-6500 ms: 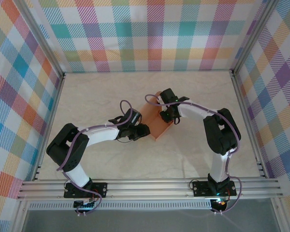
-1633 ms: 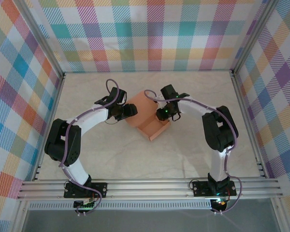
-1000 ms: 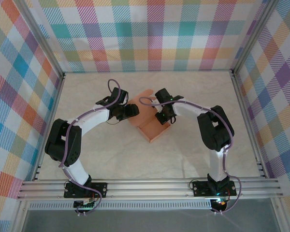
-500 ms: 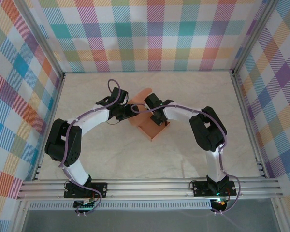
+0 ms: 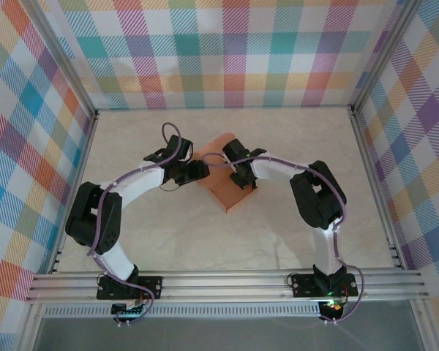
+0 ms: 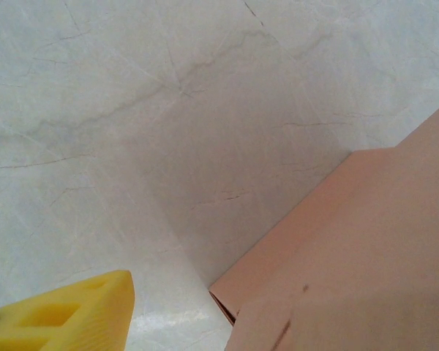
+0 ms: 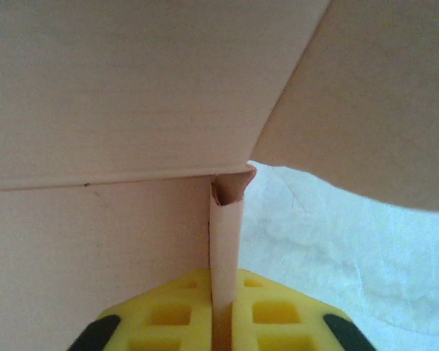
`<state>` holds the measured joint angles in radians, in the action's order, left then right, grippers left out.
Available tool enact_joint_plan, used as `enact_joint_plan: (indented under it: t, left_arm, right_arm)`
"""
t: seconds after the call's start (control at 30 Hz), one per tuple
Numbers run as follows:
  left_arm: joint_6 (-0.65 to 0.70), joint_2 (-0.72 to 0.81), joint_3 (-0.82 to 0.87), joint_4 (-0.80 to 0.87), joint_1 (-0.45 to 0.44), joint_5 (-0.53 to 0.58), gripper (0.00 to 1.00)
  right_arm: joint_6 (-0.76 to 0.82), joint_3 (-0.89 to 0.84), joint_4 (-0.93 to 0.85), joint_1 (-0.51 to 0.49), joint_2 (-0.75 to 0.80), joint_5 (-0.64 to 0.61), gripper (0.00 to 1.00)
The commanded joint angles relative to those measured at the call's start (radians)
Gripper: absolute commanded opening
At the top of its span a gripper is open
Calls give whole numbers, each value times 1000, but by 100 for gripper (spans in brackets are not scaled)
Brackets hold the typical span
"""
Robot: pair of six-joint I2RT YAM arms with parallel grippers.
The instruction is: Fold the paper box
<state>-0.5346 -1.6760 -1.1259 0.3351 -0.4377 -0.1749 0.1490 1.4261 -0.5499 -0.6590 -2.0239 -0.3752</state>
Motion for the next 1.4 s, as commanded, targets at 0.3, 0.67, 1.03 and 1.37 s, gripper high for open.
enact_joint_plan:
  t: [0.3, 0.67, 1.03, 1.37]
  left_arm:
    - [17, 149, 7, 41, -13, 18, 68]
    - [6, 321, 137, -28, -13, 141, 90]
    - [-22, 407, 234, 10, -13, 225, 100]
    - [9, 376, 177, 60, 20, 225, 100]
  right_arm:
    - [-93, -54, -52, 13, 117, 106, 53]
    - [-390, -261, 109, 232, 333, 392, 62]
    - [-396, -234, 74, 297, 181, 520, 40]
    - [-357, -296, 63, 193, 251, 542, 41]
